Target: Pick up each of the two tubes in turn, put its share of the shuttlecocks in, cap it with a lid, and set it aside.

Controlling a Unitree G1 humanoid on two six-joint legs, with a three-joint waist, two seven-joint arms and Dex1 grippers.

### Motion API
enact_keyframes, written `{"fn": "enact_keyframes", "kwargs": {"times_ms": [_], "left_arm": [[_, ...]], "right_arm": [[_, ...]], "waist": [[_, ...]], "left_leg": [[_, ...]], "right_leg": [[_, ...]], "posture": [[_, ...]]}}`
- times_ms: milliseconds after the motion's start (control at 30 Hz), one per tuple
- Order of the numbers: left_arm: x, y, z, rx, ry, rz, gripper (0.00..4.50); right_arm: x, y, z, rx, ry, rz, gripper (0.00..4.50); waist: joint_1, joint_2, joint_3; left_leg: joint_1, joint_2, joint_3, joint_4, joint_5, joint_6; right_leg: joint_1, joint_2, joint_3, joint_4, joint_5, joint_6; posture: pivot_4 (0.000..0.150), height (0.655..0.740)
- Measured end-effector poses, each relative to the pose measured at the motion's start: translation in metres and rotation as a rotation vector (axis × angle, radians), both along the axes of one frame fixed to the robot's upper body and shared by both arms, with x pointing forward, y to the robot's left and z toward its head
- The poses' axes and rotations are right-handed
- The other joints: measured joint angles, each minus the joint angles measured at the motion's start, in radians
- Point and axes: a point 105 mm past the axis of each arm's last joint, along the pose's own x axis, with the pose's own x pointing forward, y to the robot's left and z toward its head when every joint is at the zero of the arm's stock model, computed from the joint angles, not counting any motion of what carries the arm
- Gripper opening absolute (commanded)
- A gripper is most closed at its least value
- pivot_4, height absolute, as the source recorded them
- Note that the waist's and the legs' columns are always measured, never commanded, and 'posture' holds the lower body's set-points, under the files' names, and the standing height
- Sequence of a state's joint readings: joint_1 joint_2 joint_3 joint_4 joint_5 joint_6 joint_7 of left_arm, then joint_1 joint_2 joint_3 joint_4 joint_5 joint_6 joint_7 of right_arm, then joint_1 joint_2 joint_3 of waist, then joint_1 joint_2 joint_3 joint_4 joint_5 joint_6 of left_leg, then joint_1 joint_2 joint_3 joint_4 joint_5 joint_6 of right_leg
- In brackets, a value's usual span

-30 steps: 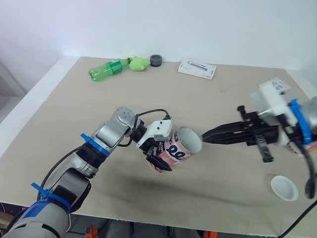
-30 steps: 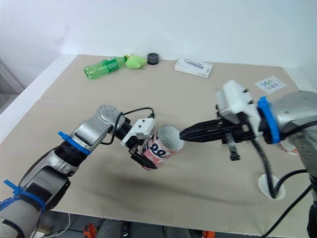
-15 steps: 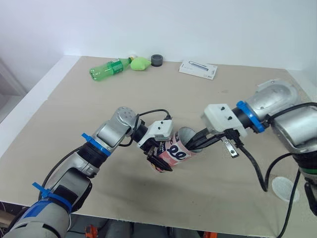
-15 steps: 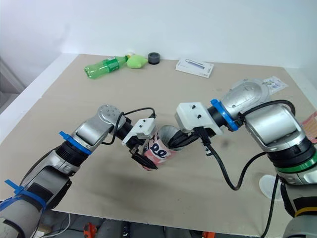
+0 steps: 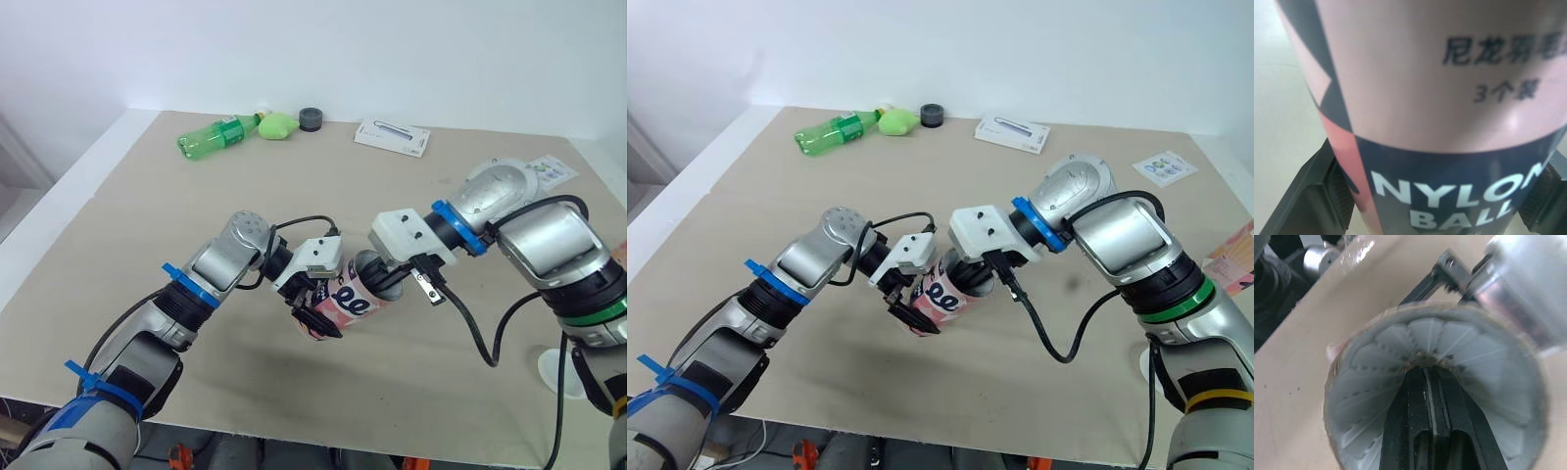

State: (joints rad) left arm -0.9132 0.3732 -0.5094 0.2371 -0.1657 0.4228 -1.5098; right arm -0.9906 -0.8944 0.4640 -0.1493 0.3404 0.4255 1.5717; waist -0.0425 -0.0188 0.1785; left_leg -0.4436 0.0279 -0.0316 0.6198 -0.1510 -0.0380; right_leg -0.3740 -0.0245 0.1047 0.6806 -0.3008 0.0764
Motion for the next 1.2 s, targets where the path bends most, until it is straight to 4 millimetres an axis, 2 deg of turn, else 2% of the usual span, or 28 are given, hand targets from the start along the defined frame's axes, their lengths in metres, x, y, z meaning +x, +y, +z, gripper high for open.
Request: {"fn": "enact_keyframes", "kwargs": {"times_ms": [100,300,333,467,600,800,933,1000,1133,1167,1200], "left_arm": [[0.0,0.0,0.0,-0.001,0.0,0.0,3.73],[0.0,0.0,0.0,-0.002,0.002,0.0,3.73],[0.001,0.0,0.0,-0.004,0.006,0.003,3.73],[0.002,0.0,0.0,-0.007,0.008,0.005,3.73],[0.002,-0.003,-0.001,-0.017,0.011,0.006,3.73],[0.001,-0.001,-0.001,-0.017,0.008,0.006,3.73],[0.001,-0.002,-0.001,-0.019,0.006,0.006,3.73],[0.001,-0.009,0.0,-0.052,-0.003,0.006,3.73],[0.0,-0.016,-0.001,-0.132,-0.011,0.023,3.73],[-0.006,-0.018,0.0,-0.202,0.024,0.021,3.73],[-0.008,-0.018,0.002,-0.228,0.037,0.021,3.73]], "right_arm": [[-0.001,-0.002,0.011,0.052,0.017,-0.019,0.1],[-0.012,-0.022,0.043,0.146,0.028,-0.09,0.1],[-0.018,-0.033,0.042,0.141,0.036,-0.125,0.1],[-0.021,-0.043,0.041,0.15,0.056,-0.173,0.1],[-0.026,-0.052,0.056,0.222,0.024,-0.232,0.1],[-0.032,-0.059,0.046,0.238,0.059,-0.297,0.1],[-0.03,-0.059,0.046,0.243,0.051,-0.311,0.1],[-0.028,-0.064,0.05,0.279,0.024,-0.349,0.1],[-0.025,-0.076,0.05,0.332,0.01,-0.437,0.1],[-0.024,-0.089,0.043,0.366,0.026,-0.524,0.1],[-0.025,-0.093,0.042,0.376,0.033,-0.546,0.1]], "waist": [[0.0,0.0,0.0],[0.002,0.0,0.0],[0.004,0.0,0.0],[0.003,0.0,0.0],[0.008,0.0,0.0],[0.01,0.0,0.0],[0.01,0.0,0.0],[0.015,0.0,0.0],[0.018,0.0,0.0],[0.019,-0.001,0.001],[0.019,0.0,0.001]], "left_leg": [[0.0,0.0,0.0,0.0,0.0,0.0],[0.0,0.0,0.0,0.0,0.0,0.0],[0.0,0.0,-0.001,0.0,0.0,0.0],[0.0,0.0,0.0,0.0,0.0,0.0],[0.0,0.0,0.0,0.0,0.0,0.0],[0.0,0.0,0.0,0.0,0.0,0.0],[0.0,0.0,0.001,0.0,0.0,0.0],[0.0,-0.001,0.001,0.0,0.0,0.0],[-0.003,-0.001,0.001,0.0,0.0,0.0],[-0.004,-0.001,0.001,-0.001,-0.001,0.0],[-0.005,-0.001,0.0,-0.001,-0.001,0.0]], "right_leg": [[0.0,0.0,0.0,0.0,0.001,-0.001],[0.0,0.0,0.0,0.0,0.002,-0.004],[0.0,0.0,-0.001,0.0,0.001,-0.004],[0.0,0.0,0.0,0.0,0.0,-0.001],[0.001,-0.001,0.0,0.0,-0.001,0.001],[0.0,0.0,0.0,0.0,-0.001,0.001],[0.0,0.0,0.0,0.0,-0.001,0.001],[0.0,-0.001,0.0,0.0,-0.001,0.002],[-0.001,-0.002,0.0,-0.001,-0.001,0.001],[-0.003,-0.001,0.0,0.0,0.001,-0.004],[-0.004,-0.001,0.0,0.0,0.0,-0.004]], "posture": [[0.15,0.7294],[0.15,0.7294],[0.15,0.7294],[0.15,0.7294],[0.15,0.7294],[0.15,0.7294],[0.15,0.7294],[0.15,0.7294],[0.15,0.7294],[0.15,0.7294],[0.15,0.7294]]}}
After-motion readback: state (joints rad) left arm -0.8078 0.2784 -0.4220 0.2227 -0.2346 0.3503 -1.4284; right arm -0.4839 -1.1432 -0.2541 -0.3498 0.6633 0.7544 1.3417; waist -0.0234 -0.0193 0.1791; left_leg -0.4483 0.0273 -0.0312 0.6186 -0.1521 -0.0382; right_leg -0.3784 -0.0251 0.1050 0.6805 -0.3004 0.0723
